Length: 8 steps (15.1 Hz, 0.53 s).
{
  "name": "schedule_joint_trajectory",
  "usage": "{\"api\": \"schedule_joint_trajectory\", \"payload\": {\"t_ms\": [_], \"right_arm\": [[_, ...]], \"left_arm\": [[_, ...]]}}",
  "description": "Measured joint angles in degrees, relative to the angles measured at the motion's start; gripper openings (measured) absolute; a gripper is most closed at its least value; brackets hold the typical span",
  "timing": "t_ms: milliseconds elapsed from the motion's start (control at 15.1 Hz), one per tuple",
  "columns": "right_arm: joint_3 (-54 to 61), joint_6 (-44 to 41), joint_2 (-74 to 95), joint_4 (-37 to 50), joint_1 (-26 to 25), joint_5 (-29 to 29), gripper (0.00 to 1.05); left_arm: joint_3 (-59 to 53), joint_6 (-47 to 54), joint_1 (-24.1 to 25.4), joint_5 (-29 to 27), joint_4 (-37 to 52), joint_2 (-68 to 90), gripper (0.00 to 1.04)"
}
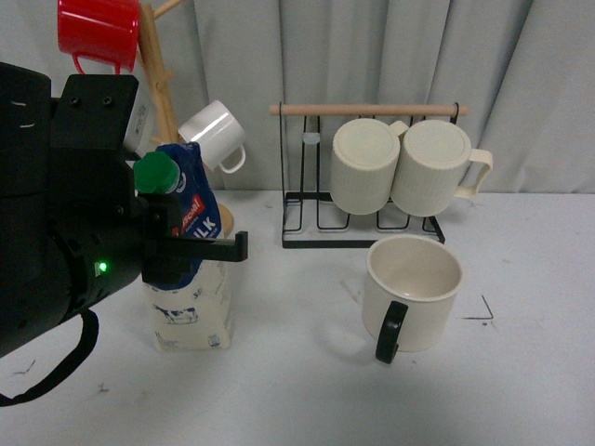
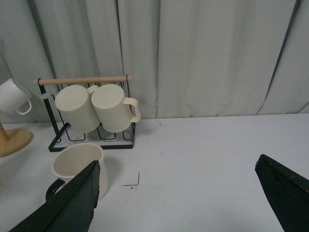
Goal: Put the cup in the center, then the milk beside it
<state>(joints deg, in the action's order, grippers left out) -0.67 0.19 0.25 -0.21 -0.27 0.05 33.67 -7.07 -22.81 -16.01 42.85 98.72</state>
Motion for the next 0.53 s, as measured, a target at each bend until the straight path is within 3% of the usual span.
{"api": "schedule_joint_trajectory", "payload": {"t_ms": [264,529], "right_arm": [[0.0,0.0,0.0,0.0,0.0,0.0,0.98],[0.0,0.0,0.0,0.0,0.0,0.0,0.98]], "left_arm": [[1.0,-0.5,-7.7,-1.6,-1.1,-2.8,0.04],[5.3,-1.6,-9.0,-5.3,-1.3,0.6,0.04]]}}
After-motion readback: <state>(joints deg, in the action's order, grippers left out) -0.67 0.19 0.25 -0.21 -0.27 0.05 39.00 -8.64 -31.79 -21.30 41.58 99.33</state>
